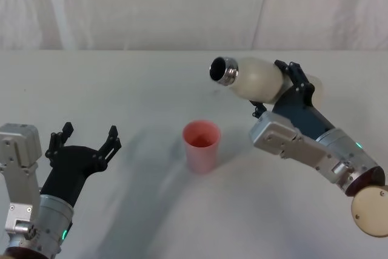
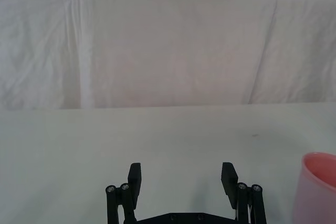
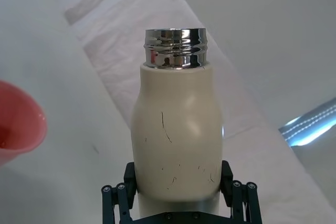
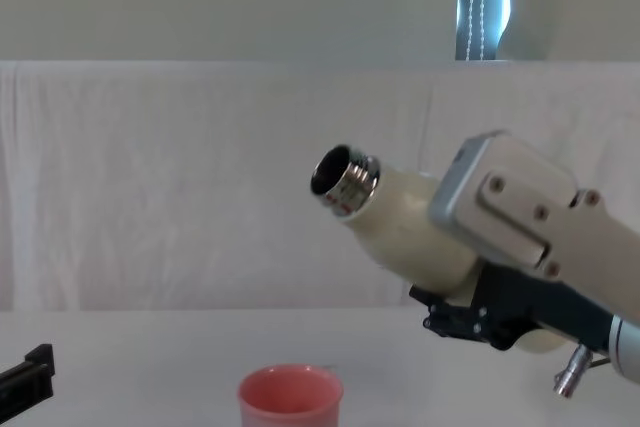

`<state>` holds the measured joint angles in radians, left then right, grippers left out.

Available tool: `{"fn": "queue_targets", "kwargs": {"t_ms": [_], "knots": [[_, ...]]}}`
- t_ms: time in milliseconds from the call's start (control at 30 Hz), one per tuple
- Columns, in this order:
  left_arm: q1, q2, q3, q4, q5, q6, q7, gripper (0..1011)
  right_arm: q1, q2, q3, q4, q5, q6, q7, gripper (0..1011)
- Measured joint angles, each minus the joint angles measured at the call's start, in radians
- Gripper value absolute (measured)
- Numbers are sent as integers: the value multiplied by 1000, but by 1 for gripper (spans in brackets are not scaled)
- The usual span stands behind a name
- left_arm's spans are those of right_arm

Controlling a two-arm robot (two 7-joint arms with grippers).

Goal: Grasp the thermos with one hand and pour water into the cup lid.

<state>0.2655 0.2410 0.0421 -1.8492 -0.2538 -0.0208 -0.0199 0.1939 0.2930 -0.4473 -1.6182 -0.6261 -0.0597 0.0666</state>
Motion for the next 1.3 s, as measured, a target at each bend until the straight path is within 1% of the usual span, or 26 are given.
{"fn": "queue_targets", "kwargs": {"t_ms": [100,267,400,467,500,600,700,800,833,900,1000,1067,1233,1300], "knots": [[0,0,0,0,0,0,0,1001,-8,-9,16,-7,27,0,4,959],[0,0,0,0,0,0,0,1001,-27,-18,34,-22,52,5,5,959],[0,0,0,0,0,0,0,1001,-56,-28,48,-45,64,19,-2,959],[0,0,0,0,0,0,0,1001,-85,-36,60,-66,71,31,-11,959],[0,0,0,0,0,0,0,1001,-85,-36,60,-66,71,31,-11,959],[0,0,0,0,0,0,0,1001,-124,-46,86,-100,92,47,-20,959],[0,0,0,0,0,0,0,1001,-149,-54,106,-122,112,54,-24,959],[0,0,0,0,0,0,0,1001,-186,-67,140,-154,151,58,-25,959],[0,0,0,0,0,0,0,1001,-192,-71,146,-159,159,58,-25,959],[0,0,0,0,0,0,0,1001,-203,-76,157,-166,175,57,-25,959],[0,0,0,0,0,0,0,1001,-226,-90,182,-179,216,46,-20,958],[0,0,0,0,0,0,0,1001,-229,-92,186,-180,221,44,-19,959],[0,0,0,0,0,0,0,1001,-241,-103,206,-181,271,14,-3,959],[0,0,0,0,0,0,0,1001,-244,-109,216,-173,299,-1,5,959]]}}
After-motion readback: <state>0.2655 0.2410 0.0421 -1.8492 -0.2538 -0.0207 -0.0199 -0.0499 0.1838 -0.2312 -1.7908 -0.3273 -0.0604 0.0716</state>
